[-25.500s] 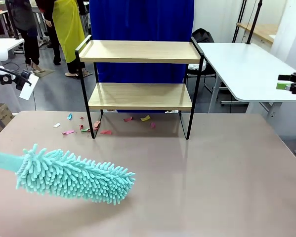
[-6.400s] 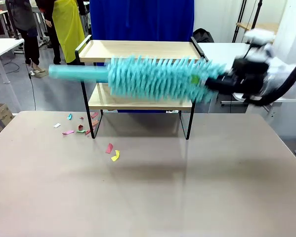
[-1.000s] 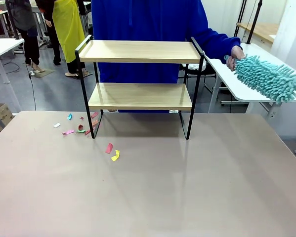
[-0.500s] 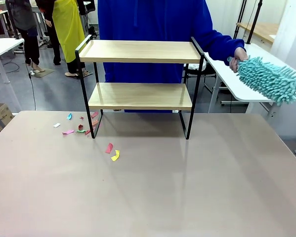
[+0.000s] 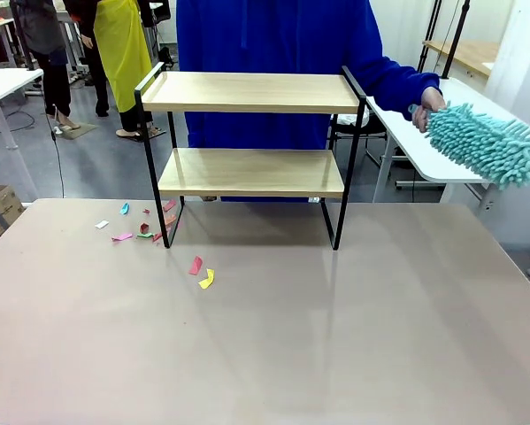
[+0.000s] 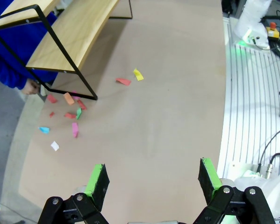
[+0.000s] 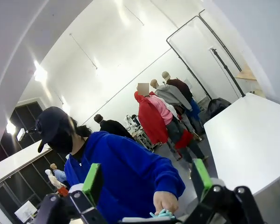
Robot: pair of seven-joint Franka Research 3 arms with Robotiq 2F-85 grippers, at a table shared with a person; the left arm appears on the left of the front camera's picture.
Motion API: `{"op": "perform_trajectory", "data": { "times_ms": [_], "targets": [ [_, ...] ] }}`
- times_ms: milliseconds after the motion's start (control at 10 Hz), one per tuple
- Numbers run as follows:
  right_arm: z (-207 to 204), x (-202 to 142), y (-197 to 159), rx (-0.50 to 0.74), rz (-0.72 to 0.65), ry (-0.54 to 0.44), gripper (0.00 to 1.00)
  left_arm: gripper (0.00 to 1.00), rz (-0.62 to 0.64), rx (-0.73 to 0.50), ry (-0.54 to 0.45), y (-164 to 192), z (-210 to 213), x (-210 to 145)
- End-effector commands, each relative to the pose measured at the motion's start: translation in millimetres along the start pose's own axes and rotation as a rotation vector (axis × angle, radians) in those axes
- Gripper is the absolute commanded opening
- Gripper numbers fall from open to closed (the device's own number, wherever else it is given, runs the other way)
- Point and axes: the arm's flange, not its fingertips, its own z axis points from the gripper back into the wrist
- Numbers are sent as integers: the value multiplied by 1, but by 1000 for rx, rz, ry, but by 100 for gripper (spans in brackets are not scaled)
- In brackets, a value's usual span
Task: Clean the shelf.
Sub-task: Hand the Duster back to the human.
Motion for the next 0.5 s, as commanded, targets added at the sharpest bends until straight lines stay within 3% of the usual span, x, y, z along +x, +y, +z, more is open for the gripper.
{"op": "perform_trajectory", "data": {
  "times_ms": [0,400],
  "targets": [
    [1,0,1,-1,-6,-5,100,100,-5,-4,-24,1,1,2],
    [1,0,1,-1,-6,-5,100,100,-5,-4,-24,1,1,2]
  ]
}}
